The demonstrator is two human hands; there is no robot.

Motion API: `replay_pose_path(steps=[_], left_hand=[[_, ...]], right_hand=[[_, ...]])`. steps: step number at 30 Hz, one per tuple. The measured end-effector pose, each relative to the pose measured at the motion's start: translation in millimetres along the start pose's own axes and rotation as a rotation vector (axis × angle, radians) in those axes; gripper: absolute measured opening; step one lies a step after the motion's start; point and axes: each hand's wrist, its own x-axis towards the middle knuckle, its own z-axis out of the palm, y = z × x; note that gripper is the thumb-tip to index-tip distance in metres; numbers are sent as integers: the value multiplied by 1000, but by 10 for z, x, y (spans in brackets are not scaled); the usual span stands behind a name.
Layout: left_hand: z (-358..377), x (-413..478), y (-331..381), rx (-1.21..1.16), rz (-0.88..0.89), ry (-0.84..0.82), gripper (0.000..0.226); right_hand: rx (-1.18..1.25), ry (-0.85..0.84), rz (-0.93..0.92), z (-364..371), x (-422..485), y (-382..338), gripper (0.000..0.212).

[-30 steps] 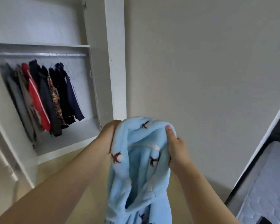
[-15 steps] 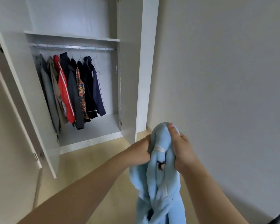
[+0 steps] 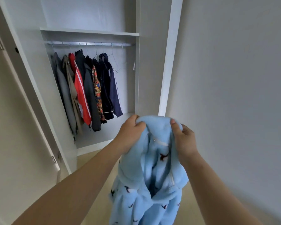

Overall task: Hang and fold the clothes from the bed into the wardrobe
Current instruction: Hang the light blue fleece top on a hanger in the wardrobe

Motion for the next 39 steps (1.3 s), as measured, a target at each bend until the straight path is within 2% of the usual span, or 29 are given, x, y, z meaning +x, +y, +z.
replay_pose_path(steps=[2, 3, 6, 8, 10, 12, 14, 15, 18, 22, 25, 28, 32, 34, 37, 39], left_hand=[[-198, 93, -44, -17, 1, 8, 4], [-313, 144, -67, -13, 15, -18, 10], [-623, 329, -115, 109, 83, -91, 26], [-785, 496, -188, 168, 110, -16, 24], [-902, 670, -277, 128, 101, 98, 21], [-971, 851, -370, 62, 87, 182, 21], [-1022, 1075, -466, -18, 68, 231, 23], [-1044, 1204, -509, -58, 58, 241, 24], [-1127, 1640, -592, -80, 9, 263, 25], [-1293, 2320, -788, 131, -95, 342, 17], [-1448, 2663, -1044, 357, -155, 353, 23], [-1534, 2924, -1280, 635, -212, 354, 30], [-1558, 3328, -1490, 741, -275, 414, 20], [-1575, 3582, -1580, 574, -350, 462, 23], [-1600, 4012, -1701, 54, -503, 519, 34], [-1611, 4359, -1795, -130, -545, 511, 33]], right_hand=[[-49, 6, 6, 224, 107, 109, 42], [-62, 10, 6, 332, 172, 156, 45], [-117, 4, -33, 672, 379, 252, 41], [-139, -22, -74, 915, 521, 325, 38], [-155, -148, -110, 1152, 647, 412, 28], [-230, -319, -60, 1371, 802, 531, 7], [-374, -466, -18, 1560, 1050, 714, 39], [-427, -507, 24, 1651, 1186, 793, 44], [-387, -533, 168, 1836, 1635, 930, 20], [-344, -484, 137, 2115, 2404, 923, 8], [-303, -441, 121, 2317, 2854, 912, 3], [-242, -407, 142, 2459, 3162, 955, 14], [-157, -391, 99, 2665, 3514, 942, 28], [-152, -407, 76, 2795, 3730, 936, 30], [-192, -456, 13, 2983, 4111, 963, 31], [-215, -476, -4, 3153, 4390, 972, 30]])
